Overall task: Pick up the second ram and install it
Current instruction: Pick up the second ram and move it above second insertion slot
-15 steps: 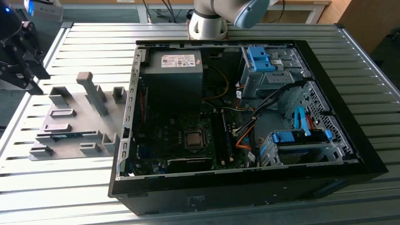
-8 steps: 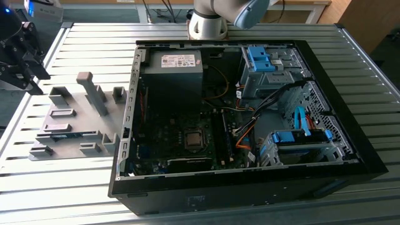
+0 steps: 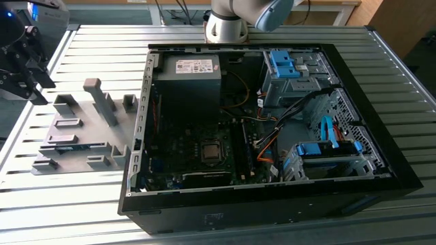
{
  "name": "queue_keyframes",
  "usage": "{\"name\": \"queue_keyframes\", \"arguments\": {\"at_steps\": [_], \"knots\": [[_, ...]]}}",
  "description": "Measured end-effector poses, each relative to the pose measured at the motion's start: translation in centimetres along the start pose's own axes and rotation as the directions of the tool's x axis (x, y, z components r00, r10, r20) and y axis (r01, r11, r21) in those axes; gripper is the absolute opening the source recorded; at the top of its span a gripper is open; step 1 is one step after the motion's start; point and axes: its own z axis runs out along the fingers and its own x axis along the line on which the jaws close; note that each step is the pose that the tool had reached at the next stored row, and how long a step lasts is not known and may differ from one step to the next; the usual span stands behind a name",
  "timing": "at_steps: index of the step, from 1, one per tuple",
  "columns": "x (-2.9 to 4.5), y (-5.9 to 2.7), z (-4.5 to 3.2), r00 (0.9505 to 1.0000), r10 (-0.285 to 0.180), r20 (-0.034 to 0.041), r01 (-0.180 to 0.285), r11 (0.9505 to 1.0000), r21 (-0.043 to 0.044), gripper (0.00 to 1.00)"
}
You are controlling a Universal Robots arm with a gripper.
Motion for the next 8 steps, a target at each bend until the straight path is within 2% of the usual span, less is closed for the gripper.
{"name": "queue_keyframes", "arguments": {"at_steps": [8], "knots": [[0.09, 0.25, 1.27, 1.0, 0.004, -0.0002, -0.004, 1.0, 0.0, 0.47]]}}
